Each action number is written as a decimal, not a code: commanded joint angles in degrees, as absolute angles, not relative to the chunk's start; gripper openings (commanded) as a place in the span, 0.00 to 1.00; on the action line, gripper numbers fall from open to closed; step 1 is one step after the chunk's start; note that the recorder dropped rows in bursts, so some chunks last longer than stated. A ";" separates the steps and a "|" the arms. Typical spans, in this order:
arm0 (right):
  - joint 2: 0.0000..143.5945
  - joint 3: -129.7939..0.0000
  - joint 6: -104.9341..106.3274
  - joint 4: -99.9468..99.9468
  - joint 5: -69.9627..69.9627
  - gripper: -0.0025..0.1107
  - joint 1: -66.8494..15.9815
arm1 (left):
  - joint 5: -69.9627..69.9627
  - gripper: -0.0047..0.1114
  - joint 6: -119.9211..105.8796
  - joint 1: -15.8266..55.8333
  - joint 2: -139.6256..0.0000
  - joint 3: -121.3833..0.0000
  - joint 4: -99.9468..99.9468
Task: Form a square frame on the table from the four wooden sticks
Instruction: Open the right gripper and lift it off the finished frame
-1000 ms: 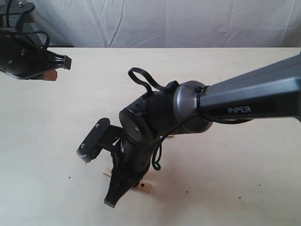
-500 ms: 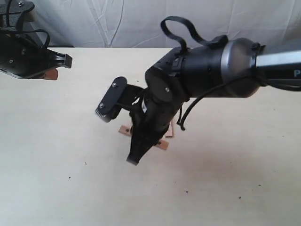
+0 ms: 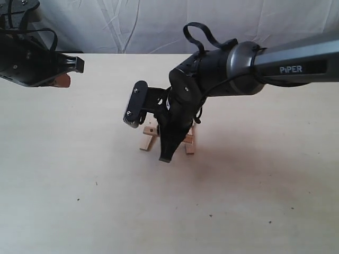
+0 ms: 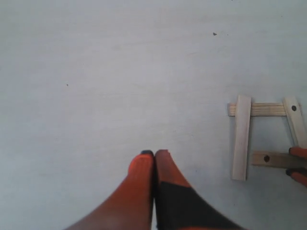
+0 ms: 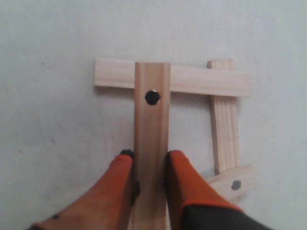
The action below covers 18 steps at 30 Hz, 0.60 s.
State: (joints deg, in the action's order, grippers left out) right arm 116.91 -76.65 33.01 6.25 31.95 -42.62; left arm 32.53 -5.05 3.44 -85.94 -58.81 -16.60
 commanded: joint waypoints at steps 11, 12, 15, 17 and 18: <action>119.76 -77.90 34.52 4.41 33.60 0.02 -42.42 | 31.67 0.04 -5.58 3.62 -85.55 -58.94 -17.57; 119.76 -77.90 34.52 4.41 33.60 0.02 -42.42 | 31.67 0.04 -5.58 3.62 -85.55 -58.94 -17.57; 119.76 -77.90 34.39 4.41 32.99 0.02 -42.42 | 31.67 0.04 -5.58 3.62 -85.55 -58.94 -17.57; 119.76 -77.90 33.43 4.33 32.25 0.02 -42.42 | 31.67 0.04 -5.58 3.62 -85.55 -58.94 -17.83; 119.76 -77.90 33.09 4.22 31.95 0.02 -42.42 | 31.67 0.04 -5.58 3.62 -85.55 -58.94 -17.83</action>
State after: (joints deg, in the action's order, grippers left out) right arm 119.89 -77.54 33.78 4.65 33.09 -42.62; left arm 32.31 -5.55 3.44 -85.94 -58.81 -17.14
